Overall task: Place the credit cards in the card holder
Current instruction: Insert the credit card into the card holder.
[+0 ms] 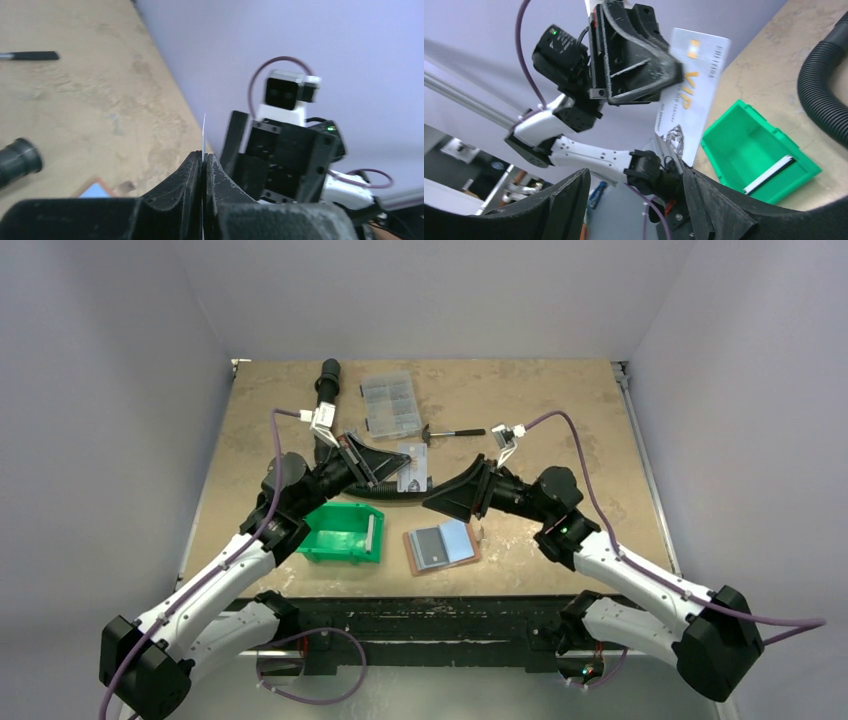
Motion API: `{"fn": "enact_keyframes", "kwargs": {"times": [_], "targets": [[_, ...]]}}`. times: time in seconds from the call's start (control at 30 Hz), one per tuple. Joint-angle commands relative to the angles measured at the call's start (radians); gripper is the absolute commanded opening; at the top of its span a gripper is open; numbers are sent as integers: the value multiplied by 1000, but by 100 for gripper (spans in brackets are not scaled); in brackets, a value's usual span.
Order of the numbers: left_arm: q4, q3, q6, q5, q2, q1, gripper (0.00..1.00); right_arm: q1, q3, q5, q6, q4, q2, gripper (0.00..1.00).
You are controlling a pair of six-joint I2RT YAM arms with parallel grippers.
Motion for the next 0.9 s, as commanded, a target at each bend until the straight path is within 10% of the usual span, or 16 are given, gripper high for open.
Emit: {"fn": "enact_keyframes", "kwargs": {"times": [0.0, 0.63, 0.8, 0.87], "targets": [[354, -53, -161, 83, -4, 2, 0, -2, -25, 34, 166, 204, 27, 73], [448, -141, -246, 78, -34, -42, 0, -51, -27, 78, 329, 462, 121, 28], [422, -150, -220, 76, -15, -71, 0, -92, -23, 56, 357, 520, 160, 0], [270, -121, -150, 60, -18, -71, 25, -137, -45, 52, 344, 469, 149, 0]]}}
